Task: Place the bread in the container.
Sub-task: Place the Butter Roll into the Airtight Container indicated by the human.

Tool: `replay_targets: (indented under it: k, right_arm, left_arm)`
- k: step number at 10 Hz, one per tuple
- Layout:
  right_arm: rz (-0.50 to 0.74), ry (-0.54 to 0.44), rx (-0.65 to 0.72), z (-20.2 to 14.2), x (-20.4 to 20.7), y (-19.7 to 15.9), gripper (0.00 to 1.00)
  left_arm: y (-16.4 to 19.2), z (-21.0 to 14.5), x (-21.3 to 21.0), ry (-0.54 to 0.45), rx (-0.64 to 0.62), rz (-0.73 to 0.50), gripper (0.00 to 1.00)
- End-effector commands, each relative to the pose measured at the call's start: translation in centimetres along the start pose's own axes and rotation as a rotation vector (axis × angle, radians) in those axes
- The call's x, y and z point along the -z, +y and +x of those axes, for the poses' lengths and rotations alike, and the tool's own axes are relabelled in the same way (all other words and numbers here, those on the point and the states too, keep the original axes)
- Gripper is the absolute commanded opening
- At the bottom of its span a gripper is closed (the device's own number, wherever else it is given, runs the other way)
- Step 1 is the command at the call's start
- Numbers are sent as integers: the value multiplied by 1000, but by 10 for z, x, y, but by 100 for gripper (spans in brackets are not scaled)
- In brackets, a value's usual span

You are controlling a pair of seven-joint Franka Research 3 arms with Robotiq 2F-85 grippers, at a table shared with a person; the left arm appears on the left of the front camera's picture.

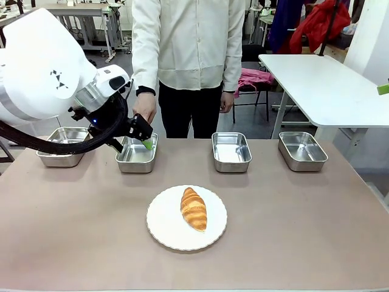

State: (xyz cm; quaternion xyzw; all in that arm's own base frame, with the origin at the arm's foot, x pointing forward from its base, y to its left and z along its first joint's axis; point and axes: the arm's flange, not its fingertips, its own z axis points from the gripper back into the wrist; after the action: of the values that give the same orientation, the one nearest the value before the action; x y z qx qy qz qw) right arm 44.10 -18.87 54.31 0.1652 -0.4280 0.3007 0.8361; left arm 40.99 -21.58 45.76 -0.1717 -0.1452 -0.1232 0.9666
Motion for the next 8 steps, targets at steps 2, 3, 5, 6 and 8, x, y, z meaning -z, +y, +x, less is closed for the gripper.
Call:
replay_targets:
  k: [2, 3, 5, 6, 8]
  right_arm:
    - [4, -9, -1, 1, 0, 0, 100]
    - [4, -9, -1, 1, 0, 0, 100]
    - [4, -9, -1, 1, 0, 0, 100]
    - [4, -9, -1, 1, 0, 0, 100]
    - [4, -9, -1, 1, 0, 0, 100]
  left_arm:
    - [-64, -9, 39, 53, -77, 33, 100]
    - [-85, -8, 51, 95, -144, 59, 100]
    - [-116, -12, 83, 156, -298, 157, 100]
    - [-125, -15, 97, 172, -314, 163, 100]
    - [-141, -16, 114, 207, -340, 192, 100]
